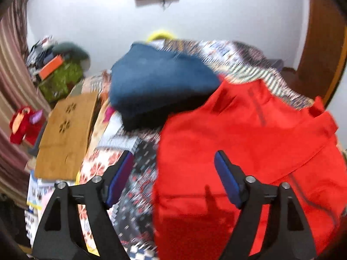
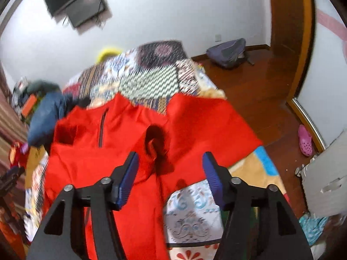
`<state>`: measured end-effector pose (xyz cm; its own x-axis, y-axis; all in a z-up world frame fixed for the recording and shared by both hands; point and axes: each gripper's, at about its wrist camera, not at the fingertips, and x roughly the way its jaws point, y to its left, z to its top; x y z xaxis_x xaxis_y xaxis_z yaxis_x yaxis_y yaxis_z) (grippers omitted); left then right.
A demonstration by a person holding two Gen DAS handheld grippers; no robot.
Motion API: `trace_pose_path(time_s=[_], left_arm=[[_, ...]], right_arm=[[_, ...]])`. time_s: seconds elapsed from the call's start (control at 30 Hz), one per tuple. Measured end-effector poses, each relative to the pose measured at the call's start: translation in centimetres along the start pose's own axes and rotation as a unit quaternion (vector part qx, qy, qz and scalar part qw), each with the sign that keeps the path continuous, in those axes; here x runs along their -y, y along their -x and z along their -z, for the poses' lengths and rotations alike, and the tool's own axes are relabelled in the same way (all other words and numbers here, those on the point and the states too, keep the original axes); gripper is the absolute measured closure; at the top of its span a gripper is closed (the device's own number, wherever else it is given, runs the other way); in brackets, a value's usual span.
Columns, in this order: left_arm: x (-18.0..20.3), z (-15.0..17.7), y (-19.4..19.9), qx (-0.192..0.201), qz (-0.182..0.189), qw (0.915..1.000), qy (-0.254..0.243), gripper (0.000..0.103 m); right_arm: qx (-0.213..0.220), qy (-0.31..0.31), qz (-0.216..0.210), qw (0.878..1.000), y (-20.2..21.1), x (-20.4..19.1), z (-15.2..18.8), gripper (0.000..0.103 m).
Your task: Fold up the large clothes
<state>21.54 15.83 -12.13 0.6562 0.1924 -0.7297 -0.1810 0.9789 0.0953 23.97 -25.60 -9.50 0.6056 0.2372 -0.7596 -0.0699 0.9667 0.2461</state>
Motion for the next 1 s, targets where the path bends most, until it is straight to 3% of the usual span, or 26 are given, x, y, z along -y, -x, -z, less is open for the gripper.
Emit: trace_pose_path(time_s=[0.23,0.53,0.8,1.0], left_arm=[[5.1,-3.7,-0.9,0.016,0.049,0.9986,-0.014,0.015],[11.1,-4.2,-5.7,-0.036,0.099,0.9942,-0.022,0.015],[12.5,-2.4,-9.0,-0.085,0.100,0.9911,-0.024,0.015],[11.5,-1.5,-10.9,-0.104,0.072,0.9920,0.002,0.015]], right_arm=[[0.011,-0.069,0.017,0.997,-0.2,4.9,-0.9,0.042],[-0.061,-0.191,-0.013,0.980,-6.3,11.8,0.0,0.042],[-0.109,-0.278,-0.046,0.953,-11.6,15.2,0.9,0.042],[-0.107,-0.291,-0.034,0.950,-13.8,16.2,0.2,0.042]])
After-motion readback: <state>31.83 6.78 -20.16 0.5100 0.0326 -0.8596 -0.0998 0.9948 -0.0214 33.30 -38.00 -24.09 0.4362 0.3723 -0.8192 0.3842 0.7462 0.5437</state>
